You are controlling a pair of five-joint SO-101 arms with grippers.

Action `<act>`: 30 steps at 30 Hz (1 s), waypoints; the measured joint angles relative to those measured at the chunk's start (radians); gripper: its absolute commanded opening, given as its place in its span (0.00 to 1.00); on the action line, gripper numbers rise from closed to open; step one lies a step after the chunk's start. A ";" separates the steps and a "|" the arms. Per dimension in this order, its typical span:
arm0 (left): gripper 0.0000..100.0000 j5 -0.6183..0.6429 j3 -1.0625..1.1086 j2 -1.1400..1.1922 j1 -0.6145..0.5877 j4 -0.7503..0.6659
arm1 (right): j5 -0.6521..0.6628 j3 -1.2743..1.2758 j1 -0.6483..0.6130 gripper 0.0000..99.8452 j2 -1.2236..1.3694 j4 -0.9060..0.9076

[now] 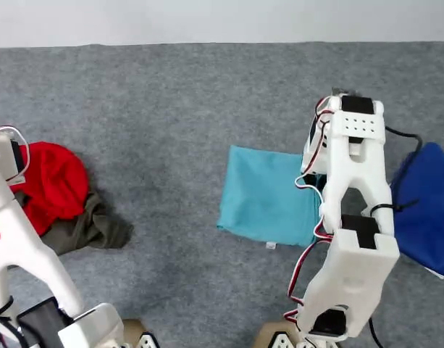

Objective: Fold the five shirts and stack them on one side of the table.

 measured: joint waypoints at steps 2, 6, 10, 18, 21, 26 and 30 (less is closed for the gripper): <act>0.00 0.000 0.000 0.000 0.000 0.000 | 0.000 -0.023 0.018 0.01 0.000 -0.017; 0.00 0.000 0.000 0.000 0.000 0.000 | 0.048 -0.087 0.074 0.01 0.002 -0.035; 0.00 0.000 0.000 0.000 0.000 0.000 | 0.091 -0.163 0.107 0.01 0.064 -0.037; 0.00 0.000 0.000 0.000 0.000 0.000 | 0.098 -0.221 0.120 0.20 0.121 -0.008; 0.00 0.000 0.000 0.000 0.000 0.000 | 0.092 -0.262 0.118 0.23 0.121 0.044; 0.00 0.000 0.000 0.000 0.000 0.000 | 0.083 -0.354 0.087 0.19 0.121 0.112; 0.00 0.000 0.000 0.000 0.000 0.000 | 0.081 -0.342 0.043 0.16 0.094 0.112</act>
